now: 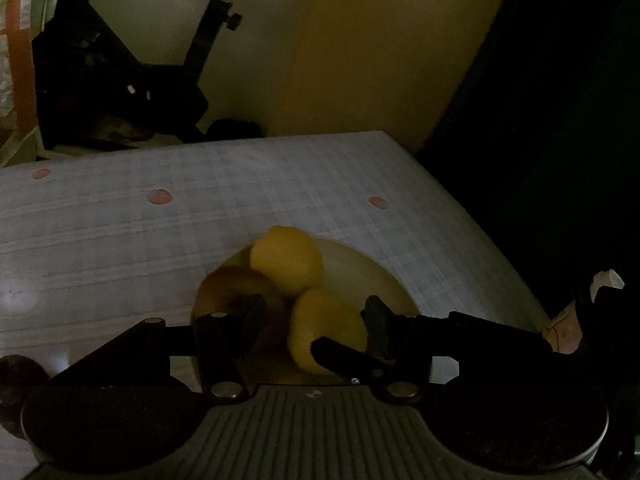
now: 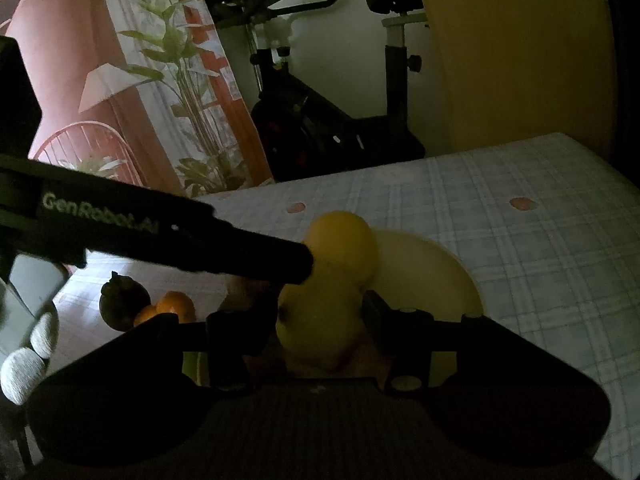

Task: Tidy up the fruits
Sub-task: 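Carry the grapefruit onto the plate and open both tools to release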

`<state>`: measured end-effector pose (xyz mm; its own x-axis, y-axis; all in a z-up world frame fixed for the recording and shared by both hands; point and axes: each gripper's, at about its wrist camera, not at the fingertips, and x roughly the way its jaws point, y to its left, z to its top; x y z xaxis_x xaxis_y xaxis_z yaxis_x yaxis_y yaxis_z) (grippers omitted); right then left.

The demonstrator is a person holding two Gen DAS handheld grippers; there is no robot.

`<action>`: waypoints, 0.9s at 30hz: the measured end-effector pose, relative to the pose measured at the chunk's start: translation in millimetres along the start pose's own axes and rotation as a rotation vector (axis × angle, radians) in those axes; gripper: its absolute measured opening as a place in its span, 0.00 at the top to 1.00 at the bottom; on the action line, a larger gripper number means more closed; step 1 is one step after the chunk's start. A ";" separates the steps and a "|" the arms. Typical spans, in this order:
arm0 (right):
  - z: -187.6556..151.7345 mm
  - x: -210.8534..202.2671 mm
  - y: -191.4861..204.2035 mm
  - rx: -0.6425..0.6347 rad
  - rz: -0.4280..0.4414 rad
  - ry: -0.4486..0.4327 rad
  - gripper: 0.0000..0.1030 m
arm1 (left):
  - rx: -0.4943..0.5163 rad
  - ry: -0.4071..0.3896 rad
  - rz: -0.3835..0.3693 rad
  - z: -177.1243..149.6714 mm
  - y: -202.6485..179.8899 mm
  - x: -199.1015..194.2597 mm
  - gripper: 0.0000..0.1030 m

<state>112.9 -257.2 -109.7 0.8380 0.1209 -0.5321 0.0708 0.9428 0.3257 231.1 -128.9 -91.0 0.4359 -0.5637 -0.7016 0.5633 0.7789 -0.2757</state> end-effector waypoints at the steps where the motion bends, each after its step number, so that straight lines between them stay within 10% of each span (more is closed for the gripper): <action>1: 0.5 0.8 0.2 -0.004 -0.003 0.003 0.51 | -0.006 -0.003 0.004 -0.6 2.3 -1.9 0.45; 27: 17.1 -15.2 46.9 -0.126 -0.026 -0.010 0.50 | -0.039 -0.088 0.149 -15.4 54.7 -86.7 0.45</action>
<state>112.8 -220.2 -73.0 0.8421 0.0936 -0.5311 0.0246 0.9771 0.2113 213.4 -33.2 -55.4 0.5735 -0.4613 -0.6770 0.4609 0.8649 -0.1990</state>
